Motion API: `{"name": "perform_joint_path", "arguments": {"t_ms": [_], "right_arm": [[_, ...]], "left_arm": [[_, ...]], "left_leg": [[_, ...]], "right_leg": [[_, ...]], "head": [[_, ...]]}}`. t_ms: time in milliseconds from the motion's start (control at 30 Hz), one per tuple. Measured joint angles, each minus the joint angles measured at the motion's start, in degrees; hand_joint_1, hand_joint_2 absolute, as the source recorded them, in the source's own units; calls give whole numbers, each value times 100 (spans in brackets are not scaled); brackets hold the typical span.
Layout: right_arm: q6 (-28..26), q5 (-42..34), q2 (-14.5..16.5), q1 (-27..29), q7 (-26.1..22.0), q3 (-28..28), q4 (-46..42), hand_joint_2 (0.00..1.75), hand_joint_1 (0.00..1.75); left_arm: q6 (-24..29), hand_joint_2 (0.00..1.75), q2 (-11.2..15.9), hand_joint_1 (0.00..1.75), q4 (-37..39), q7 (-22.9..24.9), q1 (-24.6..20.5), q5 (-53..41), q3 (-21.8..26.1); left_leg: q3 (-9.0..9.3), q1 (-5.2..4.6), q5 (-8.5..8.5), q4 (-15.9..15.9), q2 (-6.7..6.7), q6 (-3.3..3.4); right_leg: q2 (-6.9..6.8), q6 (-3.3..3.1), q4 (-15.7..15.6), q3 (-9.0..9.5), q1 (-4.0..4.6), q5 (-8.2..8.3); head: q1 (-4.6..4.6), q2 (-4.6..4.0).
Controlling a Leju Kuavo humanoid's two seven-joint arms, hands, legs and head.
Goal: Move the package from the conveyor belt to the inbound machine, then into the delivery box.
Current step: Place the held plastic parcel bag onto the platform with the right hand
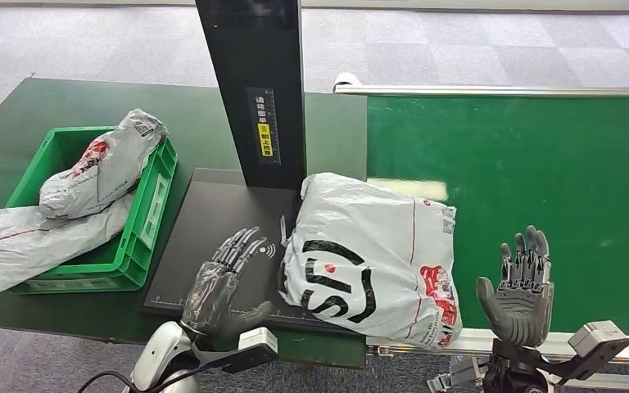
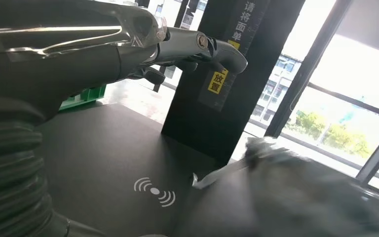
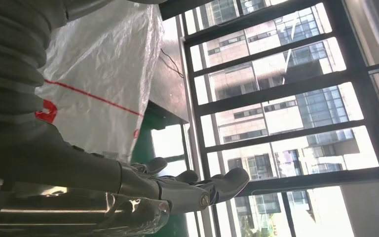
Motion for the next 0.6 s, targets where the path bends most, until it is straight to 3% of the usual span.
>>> {"name": "perform_joint_path", "arguments": {"t_ms": [600], "right_arm": [[0, 0, 34, 20, 1, -49, -13, 175, 0]], "left_arm": [[34, 175, 13, 0, 183, 21, -84, 2, -210]], "left_leg": [[0, 0, 0, 0, 0, 0]], "right_leg": [[0, 0, 0, 0, 0, 0]], "head": [[0, 0]]}}
